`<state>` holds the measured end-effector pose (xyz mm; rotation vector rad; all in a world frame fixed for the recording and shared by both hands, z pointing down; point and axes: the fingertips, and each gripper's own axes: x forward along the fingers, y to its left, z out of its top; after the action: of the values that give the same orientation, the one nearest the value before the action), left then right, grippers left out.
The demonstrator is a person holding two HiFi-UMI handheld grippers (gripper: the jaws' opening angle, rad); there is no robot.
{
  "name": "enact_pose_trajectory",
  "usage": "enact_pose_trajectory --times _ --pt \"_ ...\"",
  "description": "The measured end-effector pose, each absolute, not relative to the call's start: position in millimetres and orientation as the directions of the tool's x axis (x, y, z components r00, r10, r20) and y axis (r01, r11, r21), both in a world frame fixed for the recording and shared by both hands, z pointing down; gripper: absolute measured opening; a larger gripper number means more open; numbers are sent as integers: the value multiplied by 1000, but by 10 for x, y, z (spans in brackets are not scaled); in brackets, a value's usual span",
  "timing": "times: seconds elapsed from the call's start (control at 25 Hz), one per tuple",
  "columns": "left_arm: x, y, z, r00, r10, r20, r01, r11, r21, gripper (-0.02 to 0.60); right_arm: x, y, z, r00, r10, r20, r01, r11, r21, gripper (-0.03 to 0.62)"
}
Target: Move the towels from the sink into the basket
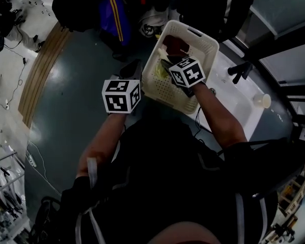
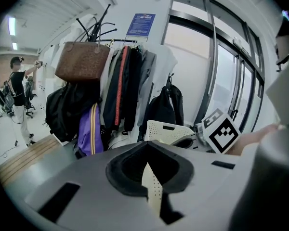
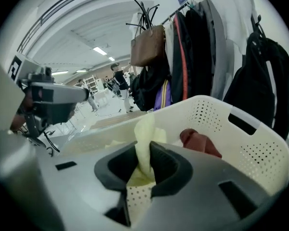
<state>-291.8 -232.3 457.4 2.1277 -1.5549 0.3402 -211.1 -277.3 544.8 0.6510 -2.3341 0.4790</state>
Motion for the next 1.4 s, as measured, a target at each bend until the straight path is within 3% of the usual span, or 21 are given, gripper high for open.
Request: enact_pose_trajectory --times 0.52,0.92,1.08,1.4 --pt "-3081 -2405 4919 362 -772 522 -929 -250 274 2 -2166 -2853 6421 -464 -271 843 -627 773 -97 80" --pt "-3062 -2437 4979 413 -749 518 -907 -288 306 3 -2227 -2869 6577 -485 -272 831 -633 765 -119 86" --pt "-3010 -2457 4924 439 -744 504 -896 -322 305 2 -2252 -2821 6468 -493 -275 825 -632 766 -122 160" --pt "-2894 -2501 4810 465 -747 476 -883 -355 305 2 -2235 -2846 5946 -545 -343 765 -628 771 -101 183"
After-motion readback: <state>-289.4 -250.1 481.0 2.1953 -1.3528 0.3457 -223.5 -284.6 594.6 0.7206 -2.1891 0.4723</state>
